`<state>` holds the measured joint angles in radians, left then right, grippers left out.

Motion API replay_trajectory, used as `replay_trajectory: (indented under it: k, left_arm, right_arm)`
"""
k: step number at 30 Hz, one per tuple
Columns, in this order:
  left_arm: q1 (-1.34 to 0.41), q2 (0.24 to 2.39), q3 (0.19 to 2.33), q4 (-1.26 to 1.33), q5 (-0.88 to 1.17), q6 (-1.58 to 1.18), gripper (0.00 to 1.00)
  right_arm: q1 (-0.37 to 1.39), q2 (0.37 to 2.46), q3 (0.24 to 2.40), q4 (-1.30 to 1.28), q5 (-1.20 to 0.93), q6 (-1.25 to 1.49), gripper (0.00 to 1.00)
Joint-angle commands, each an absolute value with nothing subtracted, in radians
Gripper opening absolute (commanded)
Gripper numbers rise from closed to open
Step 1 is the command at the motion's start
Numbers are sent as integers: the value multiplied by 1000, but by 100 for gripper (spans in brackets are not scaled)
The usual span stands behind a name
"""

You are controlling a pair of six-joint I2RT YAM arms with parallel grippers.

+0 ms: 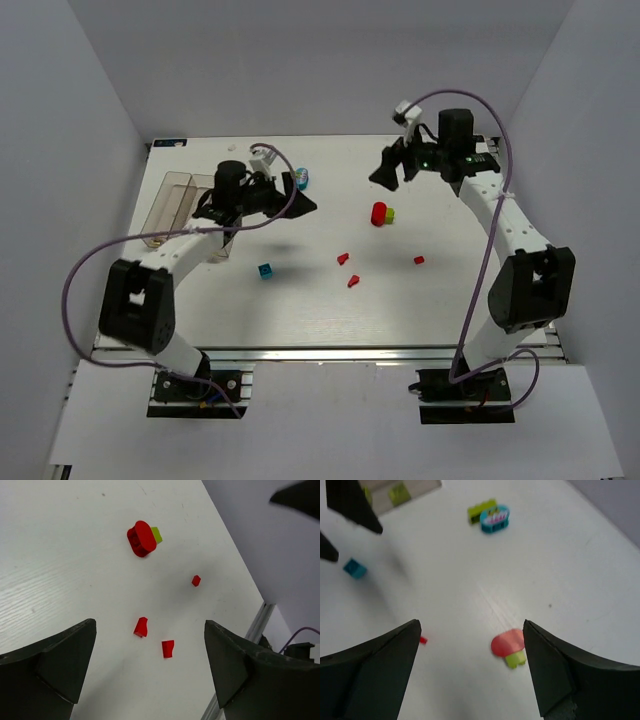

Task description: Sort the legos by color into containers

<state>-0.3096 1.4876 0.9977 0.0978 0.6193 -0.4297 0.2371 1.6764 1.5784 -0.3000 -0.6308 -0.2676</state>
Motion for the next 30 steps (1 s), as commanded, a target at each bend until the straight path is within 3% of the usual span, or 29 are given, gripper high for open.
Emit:
replay_trajectory:
  k: [1,5,11,15,22,30]
  left_arm:
    - [-343,1593,1100,63,706,-508,98]
    - [-368,1652,1121,38,730,-479,98]
    - [-368,1597,1082,25,713,-456,98]
    - [-368,1543,1069,6,670,-431,98]
    - [-368,1505,1066,-21,657,-423,98]
    - [-368,1493,1074,-37,655,-414,98]
  right_arm:
    - [175,1723,1473,-512,-775,-561,87]
    - [92,1773,1453,-627,-749,-844,82]
    - [54,1908,1565,-765,-695,-1187,83]
    - [54,1989,1621,-805,-696,-1282,89]
    - [81,2034,1611,-657,-677,-1232,89]
    - [107,2157,1770,-722,-657,-1256,89]
